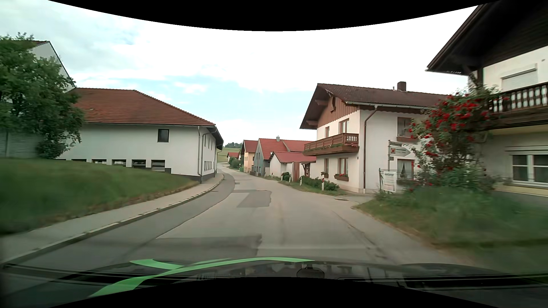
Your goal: Follow the waypoints while adhering to traffic rules and regulations
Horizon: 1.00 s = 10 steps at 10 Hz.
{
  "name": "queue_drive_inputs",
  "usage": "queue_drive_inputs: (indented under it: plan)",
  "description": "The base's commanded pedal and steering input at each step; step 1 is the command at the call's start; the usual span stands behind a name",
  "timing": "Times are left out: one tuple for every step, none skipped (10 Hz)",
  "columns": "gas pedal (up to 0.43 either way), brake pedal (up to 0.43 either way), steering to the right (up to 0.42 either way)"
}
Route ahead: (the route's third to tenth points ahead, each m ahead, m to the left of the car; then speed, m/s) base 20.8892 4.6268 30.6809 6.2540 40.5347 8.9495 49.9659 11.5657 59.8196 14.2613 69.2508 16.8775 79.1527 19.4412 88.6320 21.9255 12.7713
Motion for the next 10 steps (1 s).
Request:
queue_drive_inputs:
  plan:
    - [0.138, 0.0, -0.036]
    - [0.15, 0.0, -0.036]
    - [0.15, 0.0, -0.036]
    - [0.15, 0.0, -0.036]
    - [0.15, 0.0, -0.035]
    - [0.15, 0.0, -0.035]
    - [0.15, 0.0, -0.034]
    - [0.157, 0.0, -0.033]
    - [0.157, 0.0, -0.033]
    - [0.157, 0.0, -0.033]
